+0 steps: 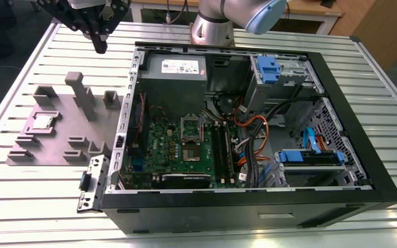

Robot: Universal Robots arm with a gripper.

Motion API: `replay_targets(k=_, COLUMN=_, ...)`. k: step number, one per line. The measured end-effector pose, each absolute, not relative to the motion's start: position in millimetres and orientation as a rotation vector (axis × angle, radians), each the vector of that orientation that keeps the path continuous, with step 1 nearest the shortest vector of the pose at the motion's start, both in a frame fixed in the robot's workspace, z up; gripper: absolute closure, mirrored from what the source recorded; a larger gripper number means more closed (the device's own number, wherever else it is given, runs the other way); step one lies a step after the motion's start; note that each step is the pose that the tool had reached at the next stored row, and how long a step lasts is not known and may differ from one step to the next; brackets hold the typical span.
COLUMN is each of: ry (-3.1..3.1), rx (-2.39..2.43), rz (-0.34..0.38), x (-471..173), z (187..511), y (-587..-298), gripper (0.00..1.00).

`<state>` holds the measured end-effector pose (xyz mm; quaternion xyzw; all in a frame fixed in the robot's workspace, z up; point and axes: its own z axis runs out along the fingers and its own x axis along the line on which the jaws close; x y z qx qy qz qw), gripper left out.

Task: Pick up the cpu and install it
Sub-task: 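Reach for the cpu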

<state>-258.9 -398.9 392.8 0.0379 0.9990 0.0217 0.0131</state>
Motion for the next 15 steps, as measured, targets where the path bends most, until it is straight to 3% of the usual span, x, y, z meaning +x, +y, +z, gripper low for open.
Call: replay_targets(k=15, ry=3.112, rx=0.118, rz=0.068, x=-265.6, z=392.8, y=-398.9, gripper=0.89)
